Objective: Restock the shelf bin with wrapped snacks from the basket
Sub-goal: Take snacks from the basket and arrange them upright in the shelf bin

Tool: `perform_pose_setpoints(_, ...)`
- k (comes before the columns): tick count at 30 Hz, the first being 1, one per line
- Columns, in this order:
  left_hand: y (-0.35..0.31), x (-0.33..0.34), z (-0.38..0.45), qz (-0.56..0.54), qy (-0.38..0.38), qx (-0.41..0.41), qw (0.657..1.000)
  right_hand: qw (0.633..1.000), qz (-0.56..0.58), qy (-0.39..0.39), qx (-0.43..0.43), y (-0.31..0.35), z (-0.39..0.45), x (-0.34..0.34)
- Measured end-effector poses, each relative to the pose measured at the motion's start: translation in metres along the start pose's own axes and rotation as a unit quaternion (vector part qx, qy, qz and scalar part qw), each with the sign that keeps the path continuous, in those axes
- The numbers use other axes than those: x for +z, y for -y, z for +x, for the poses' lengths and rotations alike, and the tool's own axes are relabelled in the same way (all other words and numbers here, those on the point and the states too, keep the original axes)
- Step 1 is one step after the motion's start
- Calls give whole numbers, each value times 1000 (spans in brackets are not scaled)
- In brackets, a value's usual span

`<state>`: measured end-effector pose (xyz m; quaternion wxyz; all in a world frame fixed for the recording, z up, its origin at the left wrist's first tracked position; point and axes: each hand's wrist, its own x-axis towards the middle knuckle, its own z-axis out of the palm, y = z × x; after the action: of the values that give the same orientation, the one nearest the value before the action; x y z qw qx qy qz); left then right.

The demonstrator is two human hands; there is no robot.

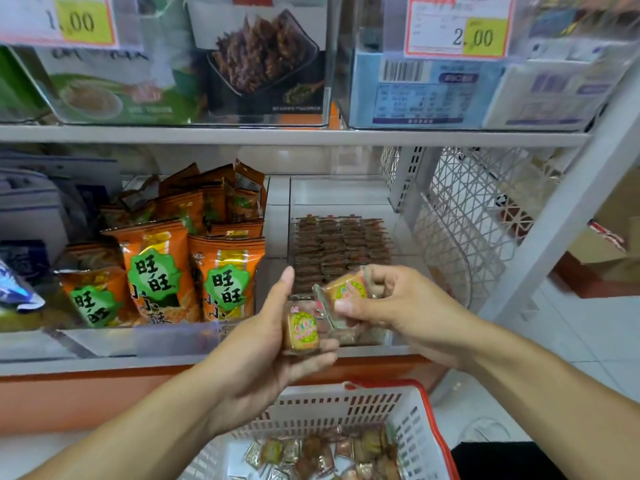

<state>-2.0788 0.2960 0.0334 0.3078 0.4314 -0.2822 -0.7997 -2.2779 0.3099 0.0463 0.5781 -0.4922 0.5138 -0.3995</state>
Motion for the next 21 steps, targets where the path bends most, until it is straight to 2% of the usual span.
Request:
perform_pose_setpoints(3, -4, -5, -2, -50, 53, -12, 997, 997, 40, 35, 51, -2, -1, -4)
perform_pose_setpoints(5, -5, -8, -4, -99, 61, -22, 993, 995, 68, 52, 53, -2, -3, -6)
perform_pose_setpoints(8, -6, -8, -6, -99, 82, -22, 991, 995, 66, 61, 50, 0, -4, -9)
perform_pose_setpoints(15, -7, -3, -2, -59, 26, 19, 998, 994, 86, 54, 44, 3, -6, -13)
perform_pose_setpoints(18, -6, -5, 1, -47, 18, 28, 998, 996, 52, 64, 23, 5, -6, -12)
perform_pose_setpoints(21, -4, -6, 3, -38, 24, 35, 998, 998, 34, 42, 21, 5, -8, -10)
